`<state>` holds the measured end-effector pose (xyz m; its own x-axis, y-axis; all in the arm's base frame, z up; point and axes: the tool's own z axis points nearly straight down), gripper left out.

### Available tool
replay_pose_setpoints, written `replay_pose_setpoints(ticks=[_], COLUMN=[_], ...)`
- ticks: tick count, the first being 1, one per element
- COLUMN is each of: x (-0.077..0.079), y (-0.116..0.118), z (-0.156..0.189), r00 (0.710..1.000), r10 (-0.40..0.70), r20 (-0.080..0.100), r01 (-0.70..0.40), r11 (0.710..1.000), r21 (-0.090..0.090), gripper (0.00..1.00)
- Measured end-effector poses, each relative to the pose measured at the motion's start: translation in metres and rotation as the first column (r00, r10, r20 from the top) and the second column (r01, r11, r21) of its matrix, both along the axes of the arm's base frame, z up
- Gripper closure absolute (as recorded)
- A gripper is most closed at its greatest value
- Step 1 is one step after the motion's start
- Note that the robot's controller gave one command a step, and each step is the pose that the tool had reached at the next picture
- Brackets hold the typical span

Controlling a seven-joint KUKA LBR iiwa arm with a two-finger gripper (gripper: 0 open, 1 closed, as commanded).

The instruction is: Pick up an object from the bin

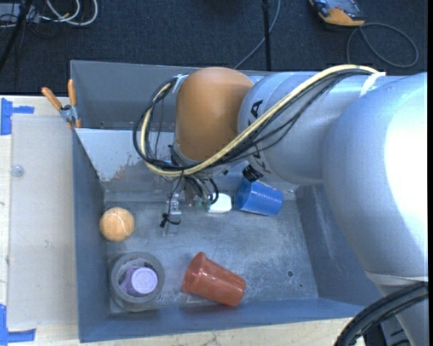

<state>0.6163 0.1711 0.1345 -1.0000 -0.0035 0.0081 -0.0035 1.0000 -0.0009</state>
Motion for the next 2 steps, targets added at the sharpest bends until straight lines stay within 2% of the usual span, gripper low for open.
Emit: replay_pose_setpoints(ticks=[1, 2], x=[0.002, -0.006], y=[-0.001, 0.031], z=[0.005, -0.006], r00=[1.0, 0.996], r10=[-0.003, 0.092], r20=[0.007, 0.006], r01=[0.003, -0.092], r11=[1.0, 0.996], r21=[0.001, -0.002], gripper=[0.0, 0.0])
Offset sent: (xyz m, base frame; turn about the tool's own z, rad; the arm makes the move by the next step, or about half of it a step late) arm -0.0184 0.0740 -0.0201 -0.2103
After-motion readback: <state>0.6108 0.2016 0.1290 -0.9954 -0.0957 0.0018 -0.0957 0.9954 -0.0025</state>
